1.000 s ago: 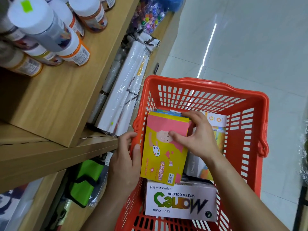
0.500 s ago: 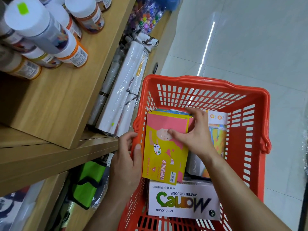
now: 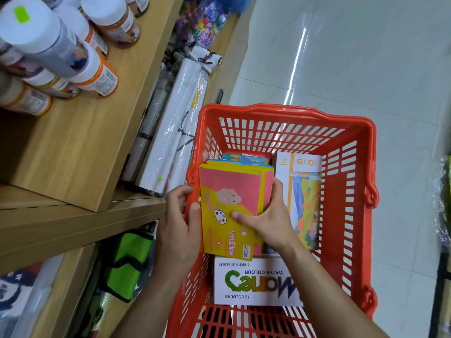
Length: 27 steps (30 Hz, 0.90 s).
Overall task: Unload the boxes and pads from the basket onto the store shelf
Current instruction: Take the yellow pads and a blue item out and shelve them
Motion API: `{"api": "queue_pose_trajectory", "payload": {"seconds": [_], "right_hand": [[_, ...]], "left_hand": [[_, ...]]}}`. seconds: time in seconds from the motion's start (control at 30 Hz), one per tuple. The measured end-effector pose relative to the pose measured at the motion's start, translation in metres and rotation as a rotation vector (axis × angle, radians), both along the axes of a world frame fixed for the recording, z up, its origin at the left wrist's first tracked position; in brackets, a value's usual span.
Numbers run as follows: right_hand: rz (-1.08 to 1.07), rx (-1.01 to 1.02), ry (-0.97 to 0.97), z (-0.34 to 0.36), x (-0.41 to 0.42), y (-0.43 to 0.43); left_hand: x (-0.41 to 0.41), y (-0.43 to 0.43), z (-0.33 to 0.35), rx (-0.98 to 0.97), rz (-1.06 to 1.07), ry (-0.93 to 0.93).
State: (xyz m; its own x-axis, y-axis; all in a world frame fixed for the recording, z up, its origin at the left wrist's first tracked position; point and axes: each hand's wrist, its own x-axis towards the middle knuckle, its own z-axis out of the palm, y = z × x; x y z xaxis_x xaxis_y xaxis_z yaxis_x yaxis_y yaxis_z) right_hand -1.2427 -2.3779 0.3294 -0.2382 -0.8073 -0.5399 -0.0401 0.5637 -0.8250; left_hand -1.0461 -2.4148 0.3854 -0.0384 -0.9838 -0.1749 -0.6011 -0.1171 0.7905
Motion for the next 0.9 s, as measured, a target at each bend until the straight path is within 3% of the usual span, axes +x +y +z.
{"api": "queue_pose_trajectory", "payload": {"seconds": [0.23, 0.4, 0.5, 0.6, 0.73, 0.83, 0.9], "right_hand": [[-0.220, -0.126, -0.073, 0.043, -0.028, 0.001], [-0.354, -0.204, -0.014, 0.098, -0.071, 0.031], [-0.415, -0.209, 0.024, 0.122, -0.087, 0.058], [-0.462, -0.189, 0.021, 0.139, -0.098, 0.091], [-0.509, -0.131, 0.010, 0.143, -0.107, 0.132], [-0.515, -0.092, 0.015, 0.138, -0.111, 0.153], [-0.517, -0.069, 0.014, 0.133, -0.112, 0.165]], "left_hand": [[0.002, 0.002, 0.002, -0.005, 0.005, 0.072], [0.002, 0.004, 0.006, -0.012, 0.055, 0.014], [-0.003, 0.010, 0.021, -0.199, 0.023, -0.139], [-0.016, 0.027, 0.035, -0.283, -0.051, -0.132], [-0.055, 0.036, 0.013, 0.091, -0.125, -0.005], [-0.081, 0.020, -0.034, 0.384, -0.149, -0.105], [-0.087, 0.012, -0.063, 0.475, -0.136, -0.199]]}}
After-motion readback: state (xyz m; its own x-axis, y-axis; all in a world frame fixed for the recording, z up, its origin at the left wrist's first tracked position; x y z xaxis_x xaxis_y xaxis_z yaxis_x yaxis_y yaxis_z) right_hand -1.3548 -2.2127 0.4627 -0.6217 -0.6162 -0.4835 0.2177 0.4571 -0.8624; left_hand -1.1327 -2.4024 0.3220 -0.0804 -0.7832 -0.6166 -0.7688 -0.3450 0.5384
